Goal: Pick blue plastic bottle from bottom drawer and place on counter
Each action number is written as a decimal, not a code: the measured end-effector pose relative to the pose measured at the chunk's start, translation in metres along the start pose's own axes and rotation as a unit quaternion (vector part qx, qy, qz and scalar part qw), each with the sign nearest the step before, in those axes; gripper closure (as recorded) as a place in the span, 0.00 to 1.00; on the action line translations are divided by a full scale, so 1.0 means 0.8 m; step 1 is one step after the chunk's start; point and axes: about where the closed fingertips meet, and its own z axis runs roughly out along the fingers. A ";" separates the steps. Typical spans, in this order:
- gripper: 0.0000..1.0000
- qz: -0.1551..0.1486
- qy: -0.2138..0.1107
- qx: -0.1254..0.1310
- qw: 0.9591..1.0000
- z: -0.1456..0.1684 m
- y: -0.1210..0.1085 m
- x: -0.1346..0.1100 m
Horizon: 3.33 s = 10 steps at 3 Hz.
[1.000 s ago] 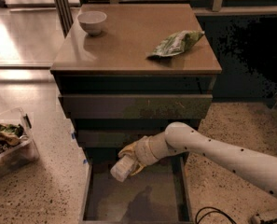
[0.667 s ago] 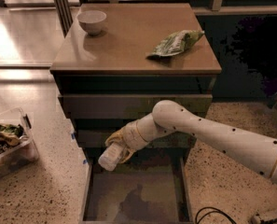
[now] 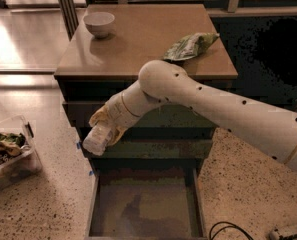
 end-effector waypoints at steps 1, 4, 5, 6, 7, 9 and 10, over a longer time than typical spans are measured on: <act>1.00 -0.045 0.059 0.005 0.997 -0.056 -0.081 -0.002; 1.00 -0.077 0.078 0.010 0.994 -0.087 -0.129 0.010; 1.00 -0.106 0.082 -0.024 0.991 -0.104 -0.152 0.055; 1.00 -0.113 0.092 -0.060 0.988 -0.142 -0.182 0.129; 1.00 -0.111 0.090 -0.061 0.988 -0.141 -0.181 0.129; 1.00 -0.090 0.060 -0.103 0.989 -0.142 -0.211 0.119; 1.00 -0.110 0.091 -0.119 0.983 -0.152 -0.260 0.124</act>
Offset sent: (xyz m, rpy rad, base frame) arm 0.0244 0.0094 0.0822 -0.0485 -0.1539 -0.0207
